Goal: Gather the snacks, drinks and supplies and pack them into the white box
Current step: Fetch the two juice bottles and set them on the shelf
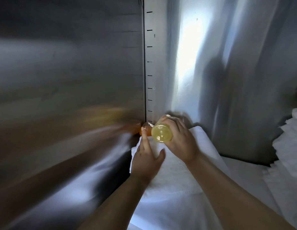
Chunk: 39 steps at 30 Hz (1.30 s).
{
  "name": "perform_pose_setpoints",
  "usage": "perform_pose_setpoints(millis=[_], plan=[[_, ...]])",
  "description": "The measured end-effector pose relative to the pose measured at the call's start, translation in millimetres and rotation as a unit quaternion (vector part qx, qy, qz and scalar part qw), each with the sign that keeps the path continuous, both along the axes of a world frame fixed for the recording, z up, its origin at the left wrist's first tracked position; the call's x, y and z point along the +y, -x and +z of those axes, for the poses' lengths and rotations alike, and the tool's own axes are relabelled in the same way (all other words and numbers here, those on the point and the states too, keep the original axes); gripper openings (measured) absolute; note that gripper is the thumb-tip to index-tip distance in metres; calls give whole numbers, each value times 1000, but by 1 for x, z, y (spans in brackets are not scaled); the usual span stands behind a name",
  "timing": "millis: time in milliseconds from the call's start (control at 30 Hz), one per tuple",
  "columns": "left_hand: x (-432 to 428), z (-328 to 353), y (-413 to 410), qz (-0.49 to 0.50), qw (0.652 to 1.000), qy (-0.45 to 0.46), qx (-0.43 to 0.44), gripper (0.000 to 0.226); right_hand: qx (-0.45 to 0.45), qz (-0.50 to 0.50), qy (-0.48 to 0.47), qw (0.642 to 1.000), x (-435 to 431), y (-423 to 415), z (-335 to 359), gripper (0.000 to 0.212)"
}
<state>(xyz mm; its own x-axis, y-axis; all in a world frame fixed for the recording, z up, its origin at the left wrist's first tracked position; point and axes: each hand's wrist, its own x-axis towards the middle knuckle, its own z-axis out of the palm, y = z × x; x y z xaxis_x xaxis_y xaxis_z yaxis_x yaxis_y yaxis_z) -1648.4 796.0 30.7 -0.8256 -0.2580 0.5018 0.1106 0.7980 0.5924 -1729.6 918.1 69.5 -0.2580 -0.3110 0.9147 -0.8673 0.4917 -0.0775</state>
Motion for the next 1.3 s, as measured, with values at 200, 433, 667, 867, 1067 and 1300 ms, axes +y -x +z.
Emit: perform_pose_setpoints(millis=[200,433,667,867,1067,1300], plan=[[1,3,-1,10,999,-13,52,103,-64,60,-47,995,-3,-3,-4,51],[-1,5,-6,-29,994,-67,85,93,-154,100,-86,979,7,-5,-2,70],[-4,-2,-5,-23,993,-97,62,63,-184,80,30,979,5,2,-4,41],[0,0,-10,-7,990,-120,75,71,-301,-126,-49,944,-3,23,-8,45],[-2,1,-11,-24,988,-131,82,73,-323,-1,-40,946,0,18,-2,33],[-6,-6,-16,-5,981,-179,69,35,-175,115,1,978,1,-4,4,40]])
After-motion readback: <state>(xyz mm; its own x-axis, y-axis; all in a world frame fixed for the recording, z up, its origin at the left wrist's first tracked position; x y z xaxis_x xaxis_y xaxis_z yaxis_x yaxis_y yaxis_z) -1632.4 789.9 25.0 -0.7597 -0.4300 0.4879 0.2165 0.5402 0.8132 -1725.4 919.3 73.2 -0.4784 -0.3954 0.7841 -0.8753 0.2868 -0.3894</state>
